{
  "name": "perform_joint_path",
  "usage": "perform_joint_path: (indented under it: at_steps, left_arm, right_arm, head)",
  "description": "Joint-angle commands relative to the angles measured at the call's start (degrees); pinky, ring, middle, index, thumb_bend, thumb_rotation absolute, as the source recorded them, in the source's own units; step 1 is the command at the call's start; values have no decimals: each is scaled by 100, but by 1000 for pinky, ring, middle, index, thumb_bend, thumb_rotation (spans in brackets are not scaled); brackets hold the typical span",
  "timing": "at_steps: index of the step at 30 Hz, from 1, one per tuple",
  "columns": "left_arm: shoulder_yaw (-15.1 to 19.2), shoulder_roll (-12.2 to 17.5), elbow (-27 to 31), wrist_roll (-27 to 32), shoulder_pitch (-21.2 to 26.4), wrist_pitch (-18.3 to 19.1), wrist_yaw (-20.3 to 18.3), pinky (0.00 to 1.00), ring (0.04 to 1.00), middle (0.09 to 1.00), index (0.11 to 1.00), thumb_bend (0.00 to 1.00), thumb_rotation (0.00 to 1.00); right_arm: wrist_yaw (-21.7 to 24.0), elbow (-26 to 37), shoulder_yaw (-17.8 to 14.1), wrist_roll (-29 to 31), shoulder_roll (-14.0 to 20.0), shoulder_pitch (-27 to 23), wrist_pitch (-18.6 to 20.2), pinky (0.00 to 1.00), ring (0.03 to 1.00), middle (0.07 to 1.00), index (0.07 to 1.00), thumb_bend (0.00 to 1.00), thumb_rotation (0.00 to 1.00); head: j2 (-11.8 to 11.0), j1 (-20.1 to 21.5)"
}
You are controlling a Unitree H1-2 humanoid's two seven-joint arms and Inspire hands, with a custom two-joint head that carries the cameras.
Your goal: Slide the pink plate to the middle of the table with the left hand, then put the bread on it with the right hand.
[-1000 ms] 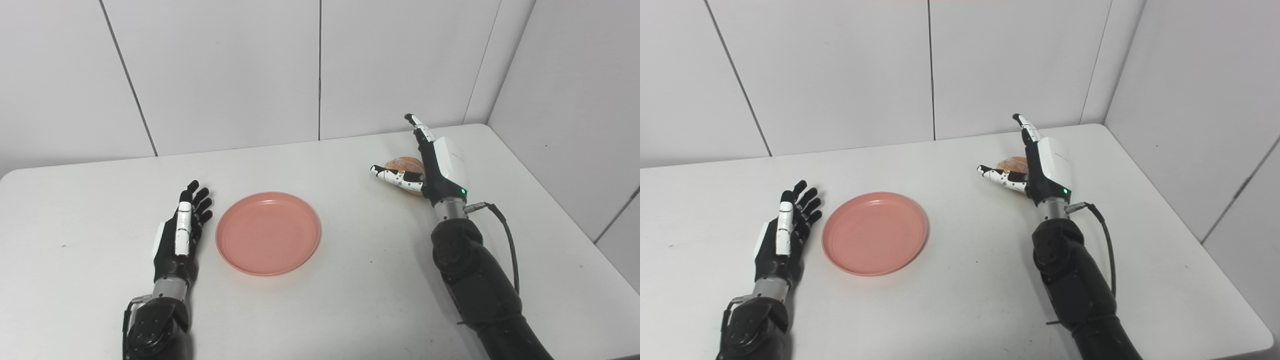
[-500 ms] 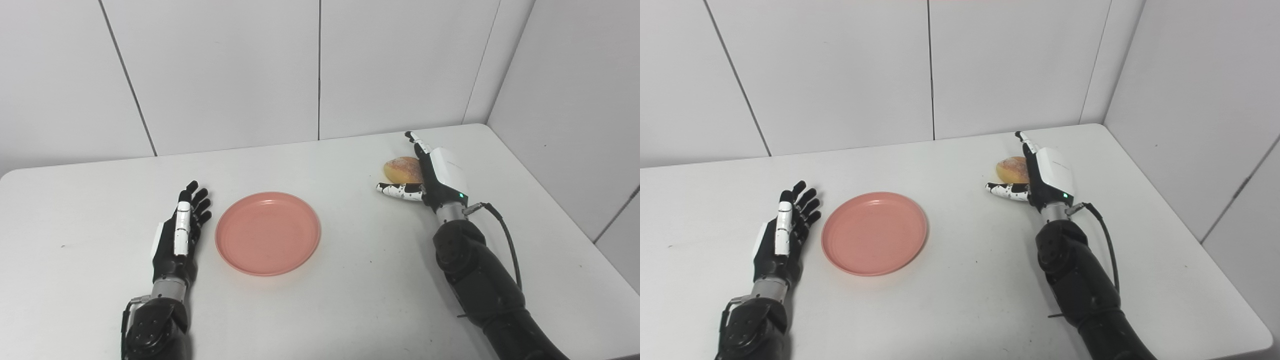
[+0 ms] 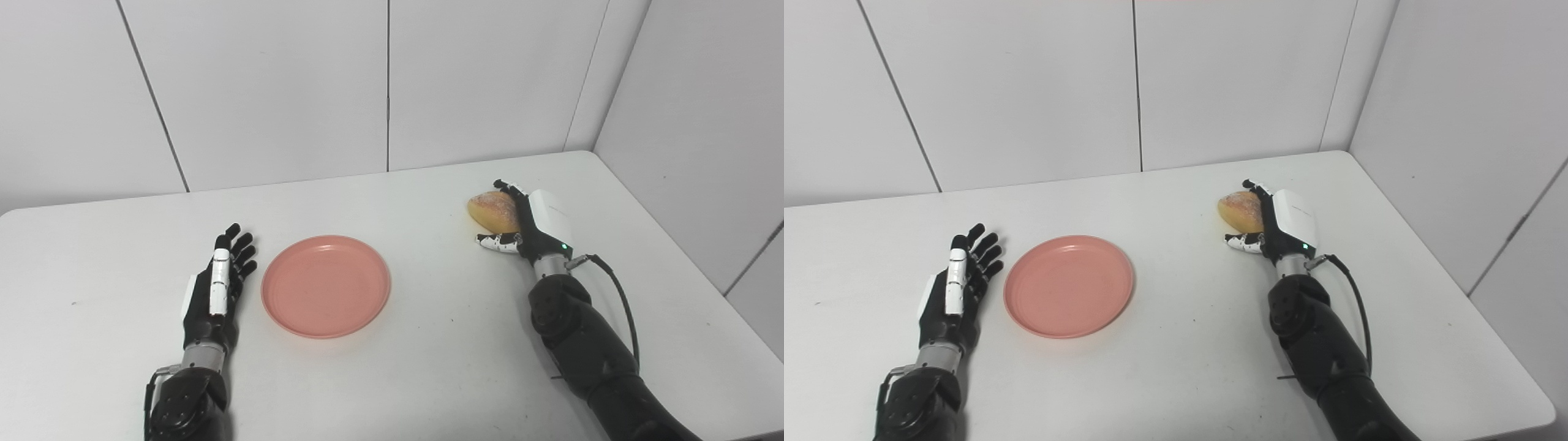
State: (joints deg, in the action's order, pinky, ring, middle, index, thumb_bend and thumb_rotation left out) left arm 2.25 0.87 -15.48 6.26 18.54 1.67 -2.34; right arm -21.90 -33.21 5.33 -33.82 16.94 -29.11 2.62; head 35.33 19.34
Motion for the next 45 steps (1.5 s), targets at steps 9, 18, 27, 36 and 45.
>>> perform_joint_path:
  at_steps: [9, 18, 27, 36, 45]
  left_arm:
    - [2, -43, 80, 19, 86, -38, -9, 902, 916, 908, 903, 559, 1000]
    - [-13, -69, 112, -7, 89, 8, 13, 899, 914, 909, 903, 556, 1000]
    - [-97, -114, 160, -143, 87, 110, 79, 902, 919, 911, 905, 562, 1000]
    - [-112, -269, 180, -117, 111, 169, 185, 915, 932, 921, 910, 550, 1000]
    - [-159, -380, 40, -141, 161, -22, 202, 930, 936, 927, 923, 551, 1000]
  right_arm:
    - [-575, 83, -24, 45, 112, -278, -516, 389, 532, 644, 691, 398, 0]
    - [-755, 65, -23, 88, 112, -271, -706, 370, 515, 623, 674, 412, 0]
    - [-689, 639, -19, 233, 12, -183, -956, 396, 523, 593, 644, 421, 0]
    - [232, 2134, 221, 558, -301, 135, -788, 354, 471, 582, 644, 457, 0]
    - [1053, 3049, 468, 586, -637, 420, -762, 353, 456, 489, 637, 538, 0]
  head:
    - [7, -63]
    - [11, -186]
    - [28, -497]
    - [74, -844]
    - [113, -1243]
